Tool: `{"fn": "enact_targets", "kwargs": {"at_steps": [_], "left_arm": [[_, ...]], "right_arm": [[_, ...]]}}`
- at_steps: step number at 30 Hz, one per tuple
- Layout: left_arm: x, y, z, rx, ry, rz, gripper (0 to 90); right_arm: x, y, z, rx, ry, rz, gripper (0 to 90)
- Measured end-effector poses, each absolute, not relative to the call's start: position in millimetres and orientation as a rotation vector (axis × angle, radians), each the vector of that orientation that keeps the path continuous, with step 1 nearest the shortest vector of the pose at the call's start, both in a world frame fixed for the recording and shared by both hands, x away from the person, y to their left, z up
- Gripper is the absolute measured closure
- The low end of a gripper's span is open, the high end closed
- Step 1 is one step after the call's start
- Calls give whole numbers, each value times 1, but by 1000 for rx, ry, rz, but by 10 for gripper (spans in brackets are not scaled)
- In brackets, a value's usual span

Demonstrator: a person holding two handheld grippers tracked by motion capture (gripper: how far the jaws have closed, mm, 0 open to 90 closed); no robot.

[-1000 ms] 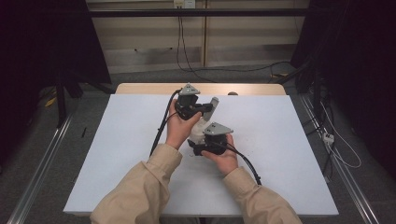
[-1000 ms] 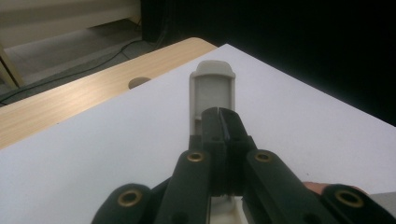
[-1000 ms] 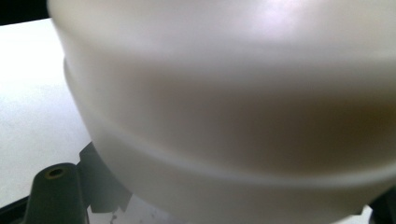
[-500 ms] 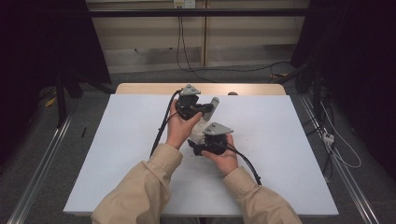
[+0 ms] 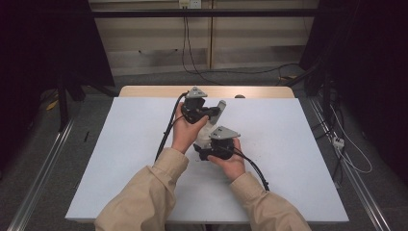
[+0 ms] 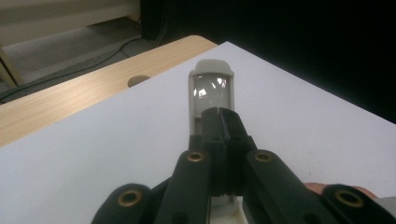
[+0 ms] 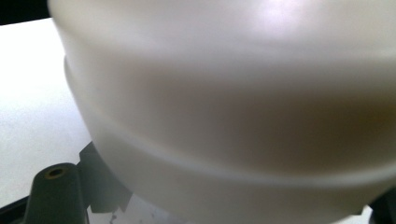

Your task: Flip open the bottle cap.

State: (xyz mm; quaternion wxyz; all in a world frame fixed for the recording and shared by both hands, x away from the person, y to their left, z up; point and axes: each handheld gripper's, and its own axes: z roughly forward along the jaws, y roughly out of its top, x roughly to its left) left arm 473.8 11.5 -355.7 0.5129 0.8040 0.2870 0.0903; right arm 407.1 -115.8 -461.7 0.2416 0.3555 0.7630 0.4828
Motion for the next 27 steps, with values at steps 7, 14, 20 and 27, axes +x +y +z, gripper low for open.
{"fn": "enact_targets", "kwargs": {"at_steps": [7, 14, 20, 27], "left_arm": [[474, 11, -357, 1937, 691, 219, 900], [475, 11, -357, 1937, 691, 213, 900], [475, 10, -358, 1934, 696, 207, 900], [476, 8, -361, 1941, 692, 205, 900]], "right_arm": [[407, -116, -462, 972, 2088, 1320, 181], [407, -116, -462, 974, 2087, 1320, 180], [407, -116, -462, 970, 2090, 1318, 181], [407, -116, -462, 972, 2090, 1320, 181]]}}
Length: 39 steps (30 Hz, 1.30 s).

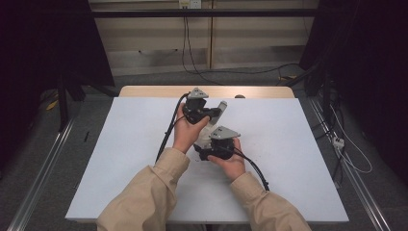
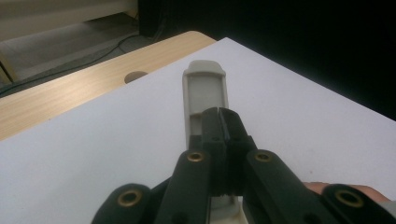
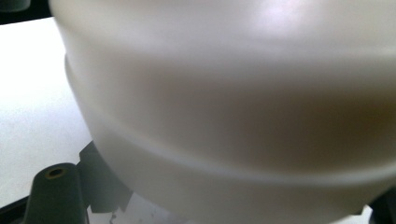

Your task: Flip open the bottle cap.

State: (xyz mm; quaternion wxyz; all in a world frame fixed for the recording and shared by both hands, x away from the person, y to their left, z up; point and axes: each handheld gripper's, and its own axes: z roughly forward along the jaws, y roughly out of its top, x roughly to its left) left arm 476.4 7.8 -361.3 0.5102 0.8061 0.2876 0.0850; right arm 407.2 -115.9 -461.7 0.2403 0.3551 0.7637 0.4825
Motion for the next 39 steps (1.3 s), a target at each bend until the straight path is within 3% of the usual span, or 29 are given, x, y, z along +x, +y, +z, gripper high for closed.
{"fn": "enact_targets", "kwargs": {"at_steps": [39], "left_arm": [[479, 5, -370, 1979, 691, 179, 900]], "right_arm": [[408, -118, -462, 988, 2094, 1331, 178]]}}
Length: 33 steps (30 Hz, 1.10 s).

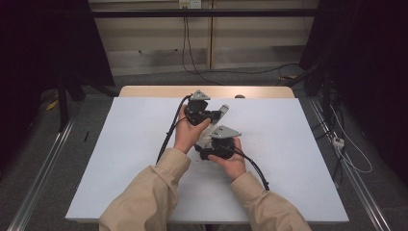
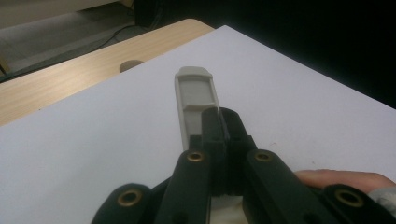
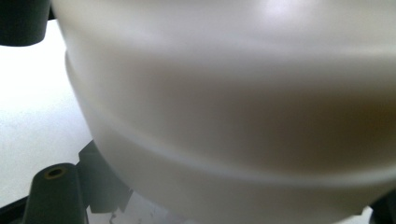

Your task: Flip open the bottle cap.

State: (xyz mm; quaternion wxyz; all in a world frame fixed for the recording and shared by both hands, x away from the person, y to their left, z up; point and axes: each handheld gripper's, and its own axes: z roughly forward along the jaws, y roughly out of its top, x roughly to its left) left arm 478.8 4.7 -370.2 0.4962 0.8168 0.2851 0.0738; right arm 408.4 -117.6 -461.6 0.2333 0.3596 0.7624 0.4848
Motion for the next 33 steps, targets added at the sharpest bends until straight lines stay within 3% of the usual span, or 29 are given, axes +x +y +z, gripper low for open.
{"fn": "enact_targets", "kwargs": {"at_steps": [4, 7, 14, 17, 22, 33], "left_arm": [[478, 9, -368, 1968, 700, 165, 877], [476, 13, -366, 1956, 692, 155, 836], [466, 27, -357, 1943, 676, 166, 607], [461, 35, -355, 1952, 683, 154, 470], [451, 53, -356, 1957, 692, 155, 328], [430, 91, -372, 1963, 703, 188, 170]], "right_arm": [[408, -117, -461, 974, 2099, 1323, 175], [408, -117, -461, 985, 2104, 1330, 122], [405, -122, -457, 1029, 2154, 1358, 55], [400, -124, -456, 1025, 2169, 1356, 68], [394, -134, -454, 1055, 2173, 1344, 88], [378, -164, -450, 1089, 2151, 1335, 89]]}}
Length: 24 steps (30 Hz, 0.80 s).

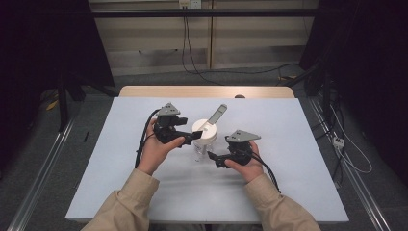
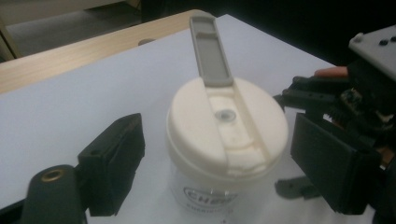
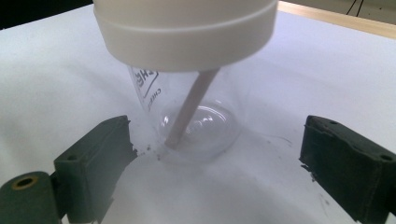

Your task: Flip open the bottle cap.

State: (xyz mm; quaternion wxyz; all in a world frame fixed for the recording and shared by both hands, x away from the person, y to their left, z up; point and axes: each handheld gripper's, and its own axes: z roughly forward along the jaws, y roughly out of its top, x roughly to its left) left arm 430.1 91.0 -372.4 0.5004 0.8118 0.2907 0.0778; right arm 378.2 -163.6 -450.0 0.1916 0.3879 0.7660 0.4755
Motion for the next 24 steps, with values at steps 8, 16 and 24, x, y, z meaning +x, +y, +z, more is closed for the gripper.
{"fn": "enact_targets", "kwargs": {"at_steps": [8, 16, 24], "left_arm": [[418, 108, -391, 1988, 718, 189, 123], [410, 123, -405, 2003, 736, 186, 90], [406, 141, -415, 2005, 750, 184, 89]], "right_arm": [[366, -180, -449, 1089, 2140, 1322, 79], [357, -196, -449, 1099, 2123, 1316, 74], [348, -206, -450, 1097, 2116, 1307, 73]]}}
